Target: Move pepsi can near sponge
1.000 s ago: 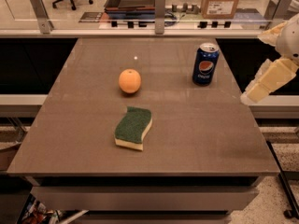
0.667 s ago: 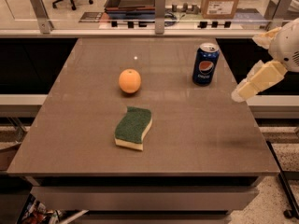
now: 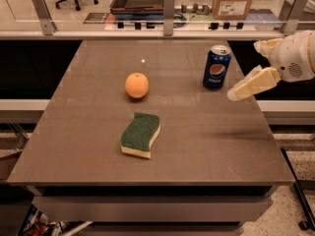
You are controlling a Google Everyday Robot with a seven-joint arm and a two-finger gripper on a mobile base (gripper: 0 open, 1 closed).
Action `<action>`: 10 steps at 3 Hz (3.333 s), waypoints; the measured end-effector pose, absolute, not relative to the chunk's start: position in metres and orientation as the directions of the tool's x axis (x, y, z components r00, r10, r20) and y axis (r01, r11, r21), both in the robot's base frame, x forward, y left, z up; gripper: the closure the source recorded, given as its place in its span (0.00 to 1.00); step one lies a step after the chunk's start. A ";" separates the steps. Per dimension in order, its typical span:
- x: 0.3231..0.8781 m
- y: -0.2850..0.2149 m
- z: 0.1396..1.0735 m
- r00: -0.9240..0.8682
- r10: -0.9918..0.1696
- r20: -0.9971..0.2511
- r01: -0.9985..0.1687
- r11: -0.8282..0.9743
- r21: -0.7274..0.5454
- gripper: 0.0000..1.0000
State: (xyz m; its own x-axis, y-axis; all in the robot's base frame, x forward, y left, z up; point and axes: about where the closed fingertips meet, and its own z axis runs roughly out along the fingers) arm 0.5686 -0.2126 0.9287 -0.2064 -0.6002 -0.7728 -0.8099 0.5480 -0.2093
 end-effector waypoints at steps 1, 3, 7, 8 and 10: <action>0.588 -0.211 0.918 -0.177 -0.508 -0.843 -0.797 0.577 -0.180 0.00; 0.622 -0.218 0.905 -0.126 -0.361 -0.924 -0.769 0.624 -0.139 0.00; 0.665 -0.185 0.905 -0.082 -0.315 -0.946 -0.807 0.577 -0.122 0.40; 0.665 -0.182 0.905 -0.081 -0.314 -0.946 -0.810 0.573 -0.121 0.64; 0.666 -0.177 0.904 -0.080 -0.314 -0.946 -0.815 0.566 -0.119 1.00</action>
Offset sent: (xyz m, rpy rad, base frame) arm 0.0578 -0.0160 -0.0284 0.3249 -0.1447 -0.0582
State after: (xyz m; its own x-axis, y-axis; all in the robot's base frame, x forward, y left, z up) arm 0.6658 -0.1767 0.9038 -0.0801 -0.3138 -0.9461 -0.8155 0.5665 -0.1188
